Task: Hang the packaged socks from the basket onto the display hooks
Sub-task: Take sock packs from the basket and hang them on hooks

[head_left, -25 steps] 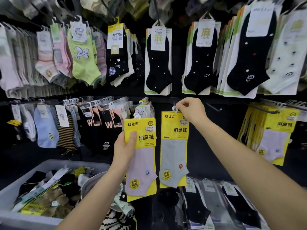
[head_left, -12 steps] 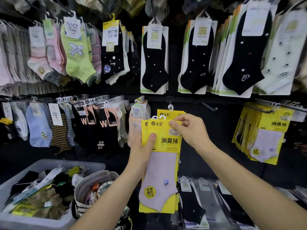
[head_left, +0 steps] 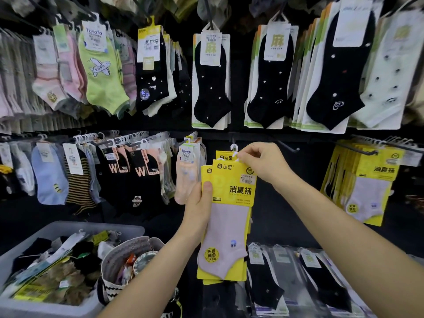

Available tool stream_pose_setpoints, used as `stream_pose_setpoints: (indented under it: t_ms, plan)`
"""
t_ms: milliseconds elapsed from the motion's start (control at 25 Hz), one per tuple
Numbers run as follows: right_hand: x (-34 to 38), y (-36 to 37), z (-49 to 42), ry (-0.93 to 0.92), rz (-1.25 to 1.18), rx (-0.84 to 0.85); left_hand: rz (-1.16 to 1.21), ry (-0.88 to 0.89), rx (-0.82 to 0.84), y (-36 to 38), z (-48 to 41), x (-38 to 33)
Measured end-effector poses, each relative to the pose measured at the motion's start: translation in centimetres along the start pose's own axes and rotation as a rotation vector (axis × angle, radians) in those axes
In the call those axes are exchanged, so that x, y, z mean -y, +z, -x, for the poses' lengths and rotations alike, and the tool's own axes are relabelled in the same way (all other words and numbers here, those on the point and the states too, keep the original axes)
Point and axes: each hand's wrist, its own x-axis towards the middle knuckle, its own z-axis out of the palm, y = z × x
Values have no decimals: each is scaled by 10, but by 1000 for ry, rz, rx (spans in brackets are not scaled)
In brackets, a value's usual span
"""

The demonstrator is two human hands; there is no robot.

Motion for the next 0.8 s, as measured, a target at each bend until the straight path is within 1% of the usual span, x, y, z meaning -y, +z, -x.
stream_pose_setpoints:
  t_ms: [120, 240, 360, 520, 640, 760, 800]
  plan:
    - [6, 8, -10, 2, 16, -20, 28, -24, -43, -4, -5, -5]
    - [8, 13, -13, 3, 30, -72, -29, -4, -132, -14, -10, -5]
    - [5, 6, -20, 17, 25, -114, -72, -35, -214, -28, -14, 1]
    - [6, 7, -29, 52, 63, -88, -106, -69, -226, -43, -12, 5]
    - [3, 13, -33, 87, 93, -78, -119, -63, -276, -54, -9, 4]
    - [-3, 13, -34, 142, 155, -72, -121, -40, -276, -61, -6, -3]
    - [-5, 12, -33, 148, 163, -94, -130, -25, -270, -62, -6, -5]
